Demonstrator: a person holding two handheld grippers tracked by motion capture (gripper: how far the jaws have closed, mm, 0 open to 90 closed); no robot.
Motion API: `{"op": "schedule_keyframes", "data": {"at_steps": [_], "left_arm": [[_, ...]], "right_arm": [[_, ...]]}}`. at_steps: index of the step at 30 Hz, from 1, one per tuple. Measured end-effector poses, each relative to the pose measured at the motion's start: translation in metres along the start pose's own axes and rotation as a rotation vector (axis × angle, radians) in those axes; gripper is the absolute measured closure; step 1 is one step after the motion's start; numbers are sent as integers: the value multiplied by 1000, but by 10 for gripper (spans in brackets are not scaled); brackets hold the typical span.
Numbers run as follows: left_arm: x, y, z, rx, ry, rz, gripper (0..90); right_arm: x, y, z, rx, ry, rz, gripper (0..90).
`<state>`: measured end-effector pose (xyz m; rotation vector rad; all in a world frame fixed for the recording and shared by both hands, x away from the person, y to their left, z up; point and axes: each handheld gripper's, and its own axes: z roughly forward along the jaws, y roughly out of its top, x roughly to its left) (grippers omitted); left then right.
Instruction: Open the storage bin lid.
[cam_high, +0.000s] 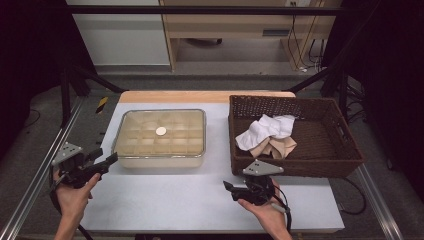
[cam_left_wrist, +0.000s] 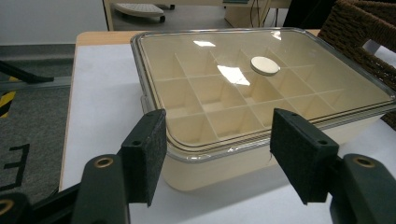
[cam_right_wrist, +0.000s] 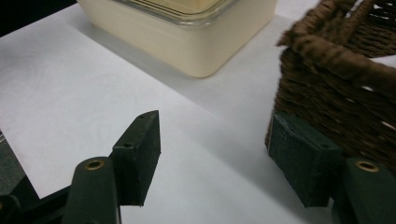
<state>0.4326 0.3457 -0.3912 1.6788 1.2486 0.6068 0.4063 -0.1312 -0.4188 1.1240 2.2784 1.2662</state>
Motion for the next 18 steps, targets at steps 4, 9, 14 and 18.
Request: {"op": "schedule_keyframes", "data": {"at_steps": [4, 9, 14, 18], "left_arm": [[1, 2, 7, 19, 12, 14, 363], [3, 6, 12, 28, 12, 18, 362], [4, 10, 17, 26, 15, 21, 362], [6, 13, 21, 18, 13, 11, 362]], "right_arm": [[8, 5, 10, -4, 22, -6, 346], [17, 16, 22, -19, 38, -22, 346], [24, 29, 35, -35, 51, -14, 346], [29, 38, 46, -42, 58, -26, 346]]}}
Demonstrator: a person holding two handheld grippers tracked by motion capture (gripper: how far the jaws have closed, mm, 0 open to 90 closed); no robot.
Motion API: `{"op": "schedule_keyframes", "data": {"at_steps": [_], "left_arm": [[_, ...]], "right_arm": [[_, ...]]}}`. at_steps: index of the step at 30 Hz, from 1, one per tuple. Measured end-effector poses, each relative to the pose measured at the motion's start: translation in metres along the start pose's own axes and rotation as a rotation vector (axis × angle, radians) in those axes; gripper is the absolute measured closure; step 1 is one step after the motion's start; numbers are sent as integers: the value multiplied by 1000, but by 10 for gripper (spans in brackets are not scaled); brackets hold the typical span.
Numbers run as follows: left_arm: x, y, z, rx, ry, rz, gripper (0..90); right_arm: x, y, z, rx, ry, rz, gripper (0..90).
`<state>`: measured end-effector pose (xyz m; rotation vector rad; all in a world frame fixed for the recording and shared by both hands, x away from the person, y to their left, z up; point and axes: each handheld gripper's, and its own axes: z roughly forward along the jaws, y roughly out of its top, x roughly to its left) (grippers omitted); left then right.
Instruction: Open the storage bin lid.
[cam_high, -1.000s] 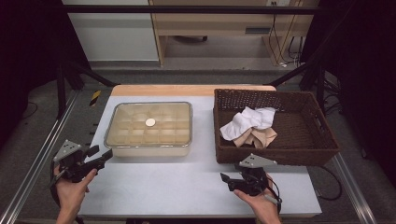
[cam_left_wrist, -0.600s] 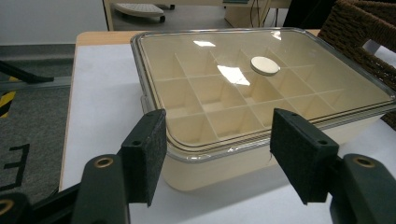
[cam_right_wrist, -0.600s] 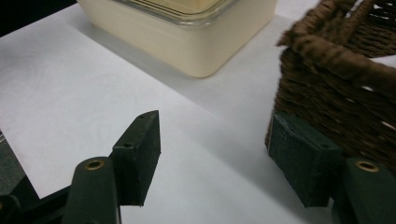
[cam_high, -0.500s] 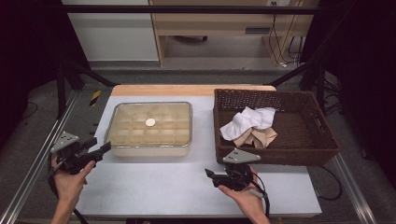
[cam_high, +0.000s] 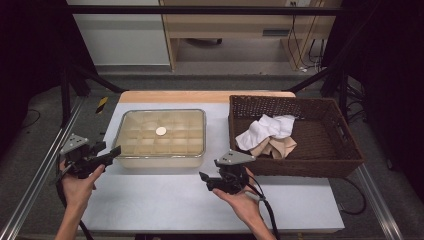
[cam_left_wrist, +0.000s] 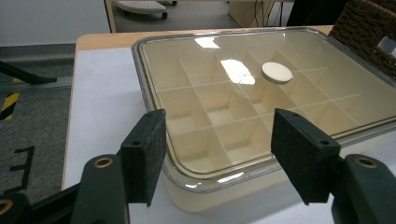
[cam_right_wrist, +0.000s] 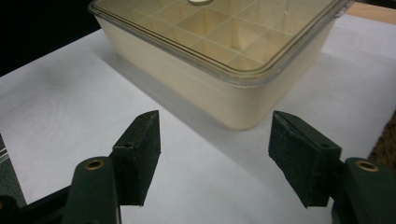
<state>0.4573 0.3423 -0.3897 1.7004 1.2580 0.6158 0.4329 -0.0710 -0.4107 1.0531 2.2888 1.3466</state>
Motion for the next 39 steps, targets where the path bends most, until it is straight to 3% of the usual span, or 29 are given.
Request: {"op": "schedule_keyframes", "data": {"at_steps": [7, 20, 30, 33, 39], "left_arm": [[4, 2, 6, 2, 12, -8, 360], [17, 18, 35, 26, 22, -20, 349], [28, 34, 51, 22, 25, -40, 335], [33, 35, 53, 11, 12, -57, 335], [39, 34, 65, 36, 17, -56, 333]], "right_arm": [[0, 12, 17, -20, -3, 30, 328], [-17, 44, 48, -84, -83, 115, 282], [-37, 62, 72, -89, -135, 162, 262], [-43, 66, 79, -88, -152, 177, 254], [-51, 69, 96, -73, -170, 198, 246]]}}
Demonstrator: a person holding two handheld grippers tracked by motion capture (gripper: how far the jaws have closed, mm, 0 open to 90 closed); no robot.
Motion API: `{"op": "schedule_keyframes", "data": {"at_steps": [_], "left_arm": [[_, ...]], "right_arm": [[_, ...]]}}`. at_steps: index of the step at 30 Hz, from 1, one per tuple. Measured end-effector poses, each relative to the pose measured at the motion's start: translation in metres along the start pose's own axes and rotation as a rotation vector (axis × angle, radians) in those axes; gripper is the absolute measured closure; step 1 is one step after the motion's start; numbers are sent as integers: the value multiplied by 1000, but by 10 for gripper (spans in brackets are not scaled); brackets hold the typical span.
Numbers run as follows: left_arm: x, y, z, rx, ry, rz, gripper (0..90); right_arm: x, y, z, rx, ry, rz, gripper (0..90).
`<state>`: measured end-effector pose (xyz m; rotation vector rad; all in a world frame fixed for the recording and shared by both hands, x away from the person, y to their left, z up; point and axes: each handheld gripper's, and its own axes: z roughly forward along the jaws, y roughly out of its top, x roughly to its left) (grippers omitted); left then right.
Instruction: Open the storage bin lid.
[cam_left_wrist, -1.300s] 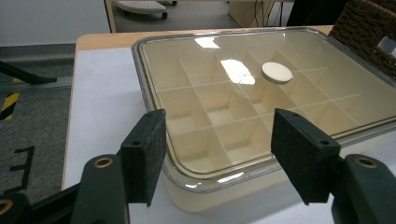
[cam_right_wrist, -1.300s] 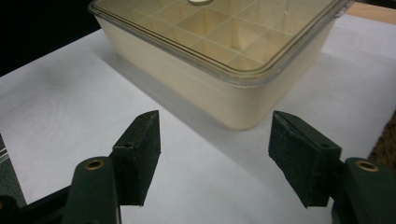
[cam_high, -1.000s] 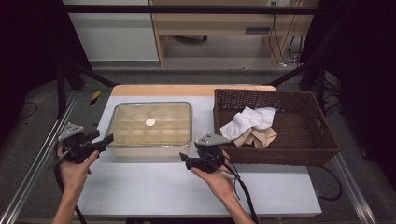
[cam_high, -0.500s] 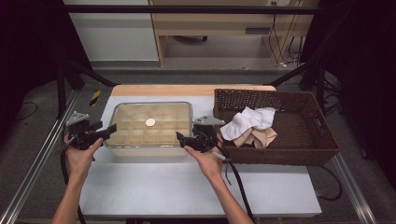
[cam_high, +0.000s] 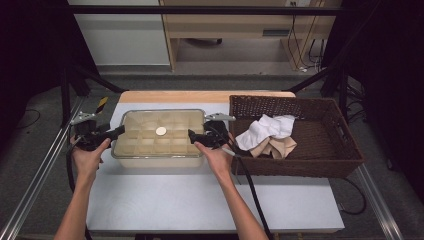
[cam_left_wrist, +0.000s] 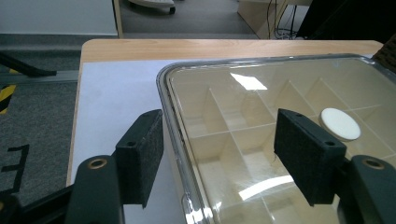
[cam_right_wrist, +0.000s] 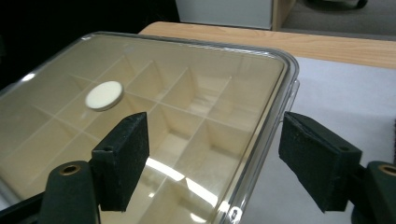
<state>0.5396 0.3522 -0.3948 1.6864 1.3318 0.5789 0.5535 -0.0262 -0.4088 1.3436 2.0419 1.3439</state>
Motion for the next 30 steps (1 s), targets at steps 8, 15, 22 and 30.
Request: {"op": "schedule_keyframes", "data": {"at_steps": [8, 15, 22, 30], "left_arm": [[0, -5, 20, 65, 14, 35, 326], [5, -8, 30, 90, -1, -1, 306], [6, -9, 29, 105, -23, -5, 278], [1, -11, 33, 118, -58, -8, 192]], "right_arm": [[-10, 9, 17, -1, -40, 31, 237], [-18, 9, 31, 32, -44, 54, 233], [-24, 7, 39, 40, -38, 82, 227], [-23, 10, 47, 69, 0, 104, 193]]}}
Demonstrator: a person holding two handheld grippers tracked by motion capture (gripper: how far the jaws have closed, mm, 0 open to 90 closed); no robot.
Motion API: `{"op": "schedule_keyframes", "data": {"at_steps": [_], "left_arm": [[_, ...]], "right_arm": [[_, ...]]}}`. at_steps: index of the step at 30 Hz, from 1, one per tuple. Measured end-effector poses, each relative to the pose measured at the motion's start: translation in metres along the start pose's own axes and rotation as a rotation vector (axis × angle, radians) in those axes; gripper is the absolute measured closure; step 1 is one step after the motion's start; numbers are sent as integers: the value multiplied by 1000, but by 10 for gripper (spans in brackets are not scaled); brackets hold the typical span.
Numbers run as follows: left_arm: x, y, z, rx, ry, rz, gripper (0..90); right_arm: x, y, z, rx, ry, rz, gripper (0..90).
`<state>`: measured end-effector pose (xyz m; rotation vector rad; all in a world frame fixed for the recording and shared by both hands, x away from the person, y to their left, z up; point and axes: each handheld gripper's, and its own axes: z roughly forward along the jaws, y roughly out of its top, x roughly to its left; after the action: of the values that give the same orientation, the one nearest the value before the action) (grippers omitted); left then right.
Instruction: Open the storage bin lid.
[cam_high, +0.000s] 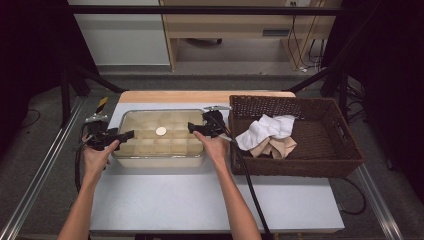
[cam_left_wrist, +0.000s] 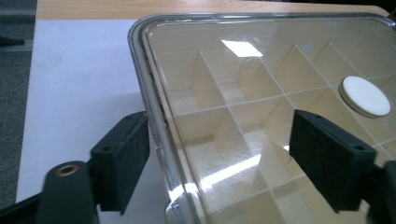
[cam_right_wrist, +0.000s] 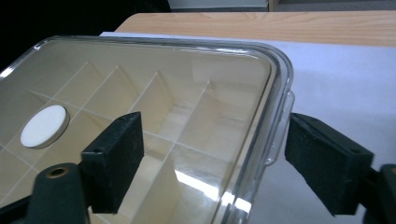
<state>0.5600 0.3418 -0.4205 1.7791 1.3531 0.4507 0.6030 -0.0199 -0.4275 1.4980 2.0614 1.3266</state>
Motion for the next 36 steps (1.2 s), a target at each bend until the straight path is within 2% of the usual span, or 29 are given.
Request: {"op": "schedule_keyframes", "data": {"at_steps": [2, 4, 7, 9, 11, 14, 17, 20, 22, 24, 25, 27, 32, 36], "left_arm": [[-1, 0, 0, 1, 8, 10, 185], [-2, 0, 0, 10, -1, 2, 171], [-2, -1, 3, 39, -29, -18, 96], [-3, -1, 3, 46, -28, -23, 76], [-4, -1, 4, 57, -35, -44, 69], [-4, 0, 3, 57, -28, -78, 97], [0, -2, -1, 33, -24, -125, 194], [2, -3, -3, 19, -23, -144, 250], [0, -2, -5, 10, -16, -136, 259], [-1, -1, -7, -3, -14, -136, 268], [-1, 0, -12, -31, -7, -134, 285], [0, 1, -18, -61, -2, -134, 317], [-2, 1, -27, -98, 6, -124, 376], [-3, 1, -37, -143, 1, -128, 430]], "right_arm": [[0, 1, 2, 3, 2, 7, 187], [0, 1, 4, 11, 15, 16, 179], [0, 2, 6, 28, 29, 21, 153], [0, 2, 8, 49, 58, 42, 129], [2, 1, 11, 66, 79, 47, 106], [2, 2, 11, 58, 70, 42, 121], [3, 2, 9, 45, 59, 58, 148], [3, 2, 9, 43, 54, 61, 155], [4, 2, 8, 29, 47, 62, 154], [8, 5, 5, -18, 28, 29, 155], [10, 6, 3, -36, 22, 16, 156], [13, 10, -2, -65, 31, 19, 189], [17, 13, -12, -97, 41, 16, 233], [19, 17, -24, -125, 52, 25, 306]]}}
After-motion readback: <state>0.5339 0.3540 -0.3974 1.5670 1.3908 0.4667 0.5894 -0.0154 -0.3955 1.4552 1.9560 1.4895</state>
